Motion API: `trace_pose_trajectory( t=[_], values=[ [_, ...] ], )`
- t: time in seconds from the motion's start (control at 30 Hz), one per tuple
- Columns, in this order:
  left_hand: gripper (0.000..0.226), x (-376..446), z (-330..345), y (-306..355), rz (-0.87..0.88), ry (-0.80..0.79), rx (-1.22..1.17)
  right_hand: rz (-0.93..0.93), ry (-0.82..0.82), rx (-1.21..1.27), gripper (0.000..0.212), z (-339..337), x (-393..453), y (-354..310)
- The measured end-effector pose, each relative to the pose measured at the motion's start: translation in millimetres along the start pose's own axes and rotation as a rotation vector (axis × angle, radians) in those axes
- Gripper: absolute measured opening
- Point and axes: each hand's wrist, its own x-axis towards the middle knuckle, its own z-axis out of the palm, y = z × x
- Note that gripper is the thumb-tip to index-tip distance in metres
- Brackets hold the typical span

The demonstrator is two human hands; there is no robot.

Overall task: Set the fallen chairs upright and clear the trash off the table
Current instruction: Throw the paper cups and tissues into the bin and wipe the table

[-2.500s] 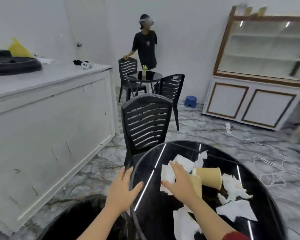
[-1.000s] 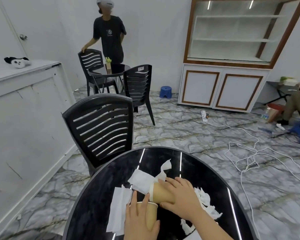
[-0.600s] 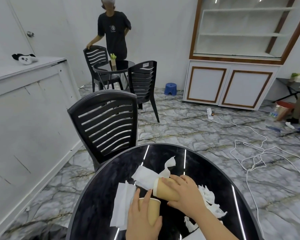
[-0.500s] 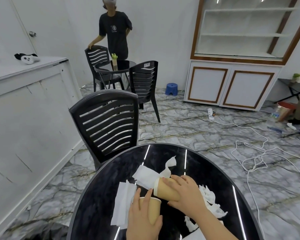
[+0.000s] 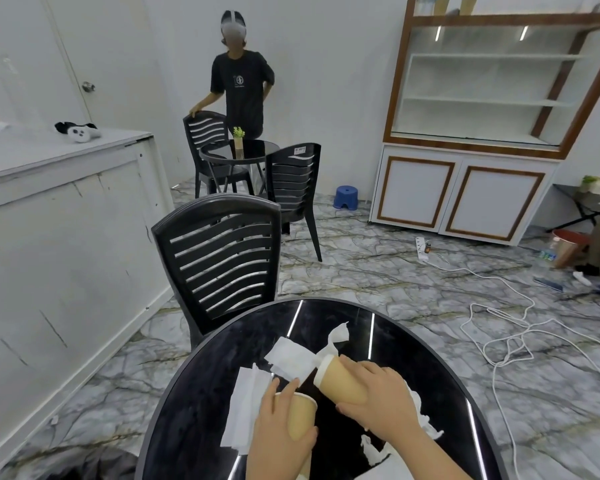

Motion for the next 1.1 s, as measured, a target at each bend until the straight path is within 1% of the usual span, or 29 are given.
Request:
trace_pose_trajectory(
  t=[0.13, 0.23, 0.33, 0.5, 0.67, 0.8, 0.97, 1.1],
  values=[
    [0.075, -11, -15, 16, 0.01, 0.036, -0.081, -0.02, 0.06, 0.039, 0.077, -12, -6, -12],
    [0.075, -20, -31, 23, 0.033, 0.085, -0.129, -0.038, 0.027, 0.107, 0.075, -20, -8, -32],
    [0.071, -30, -52, 23, 0.065, 0.155, -0.124, -0.071, 0.01, 0.115, 0.074, -25, -10, -56],
    [0.07, -56, -99, 9, 0.011, 0.295, -0.107, -0.185, -0.056, 0.173, 0.078, -24, -14, -110],
    [0.068, -92, -149, -19, -0.091, 0.433, -0.052, -0.322, -0.14, 0.209, 0.081, -11, -20, -178],
    [0.07, -126, -191, -52, -0.183, 0.552, -0.001, -0.452, -0.2, 0.198, 0.077, 5, -33, -238],
    [0.066, -170, -236, -96, -0.281, 0.673, 0.024, -0.564, -0.3, 0.199, 0.077, 42, -51, -307],
    [0.068, -202, -261, -141, -0.368, 0.695, 0.019, -0.625, -0.384, 0.157, 0.079, 82, -66, -351]
  ],
)
